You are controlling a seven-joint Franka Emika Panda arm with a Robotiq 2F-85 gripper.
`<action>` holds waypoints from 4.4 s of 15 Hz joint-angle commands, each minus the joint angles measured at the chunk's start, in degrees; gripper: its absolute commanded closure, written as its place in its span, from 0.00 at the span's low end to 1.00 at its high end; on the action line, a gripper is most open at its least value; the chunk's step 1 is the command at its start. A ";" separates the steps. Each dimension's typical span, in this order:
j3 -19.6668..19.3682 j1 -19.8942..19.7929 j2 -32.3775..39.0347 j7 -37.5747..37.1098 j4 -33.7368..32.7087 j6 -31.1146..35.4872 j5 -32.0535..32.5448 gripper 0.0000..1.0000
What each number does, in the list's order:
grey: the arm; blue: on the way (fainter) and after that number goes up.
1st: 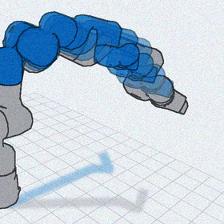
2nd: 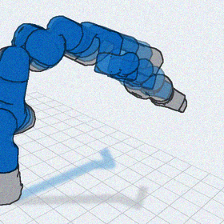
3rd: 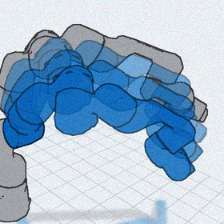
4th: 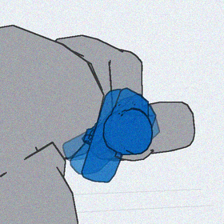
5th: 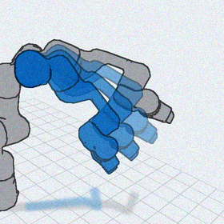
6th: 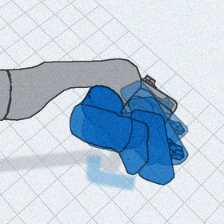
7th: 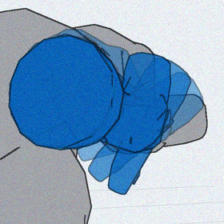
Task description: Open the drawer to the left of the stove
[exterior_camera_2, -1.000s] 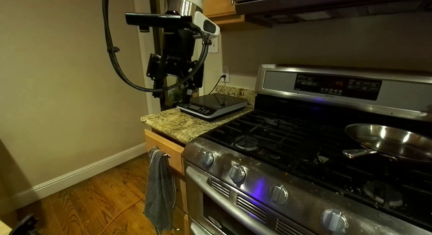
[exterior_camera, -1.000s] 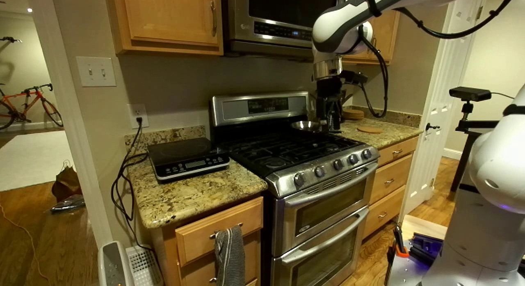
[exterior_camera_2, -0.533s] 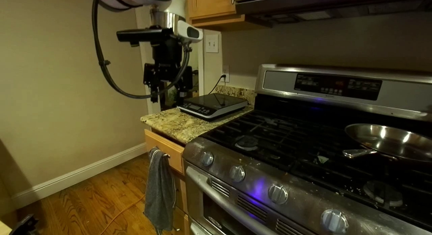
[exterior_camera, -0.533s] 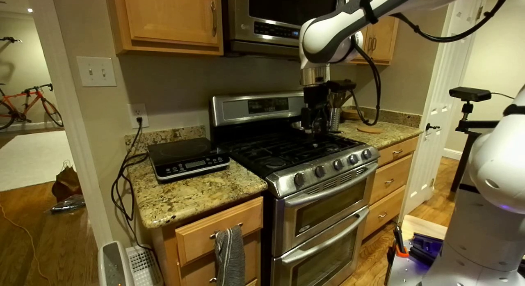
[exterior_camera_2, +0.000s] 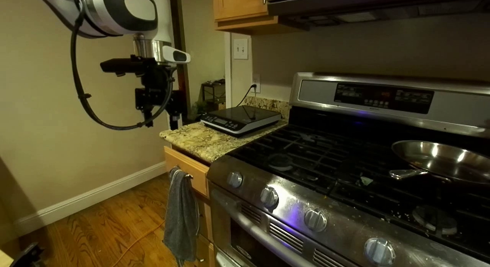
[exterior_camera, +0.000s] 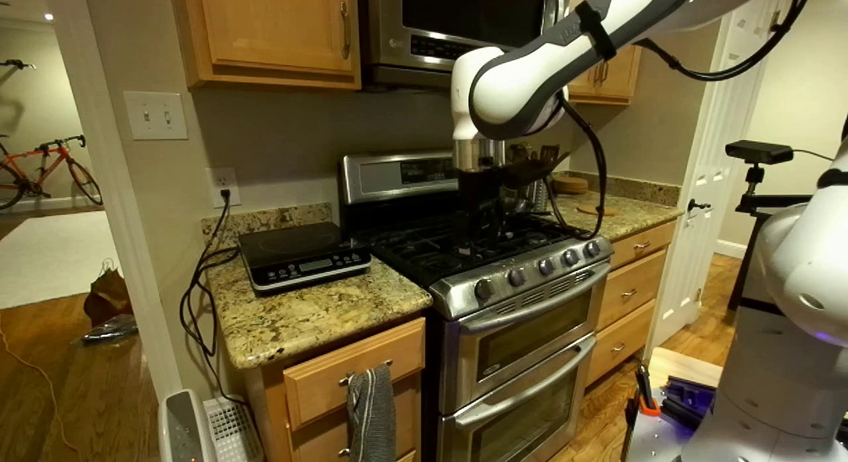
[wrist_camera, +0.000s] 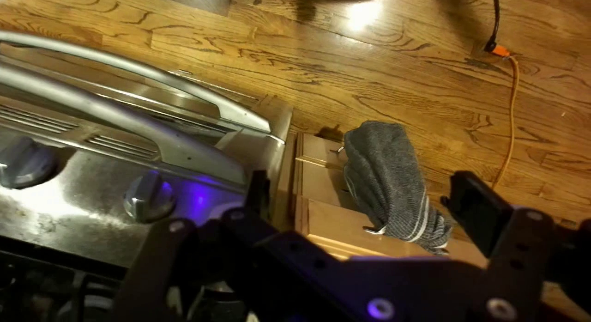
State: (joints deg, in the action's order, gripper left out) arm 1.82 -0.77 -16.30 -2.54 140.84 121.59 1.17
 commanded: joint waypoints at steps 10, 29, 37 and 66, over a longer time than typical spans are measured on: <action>0.98 2.11 0.78 0.75 1.09 3.66 0.06 0.00; 6.77 9.20 11.28 13.58 5.19 24.62 2.18 0.00; 7.52 9.66 15.89 17.41 4.71 32.82 6.33 0.00; 4.90 9.73 35.50 17.49 -3.80 46.67 27.03 0.00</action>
State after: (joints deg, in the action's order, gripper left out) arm 7.84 8.38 16.50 15.11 138.62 166.09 26.27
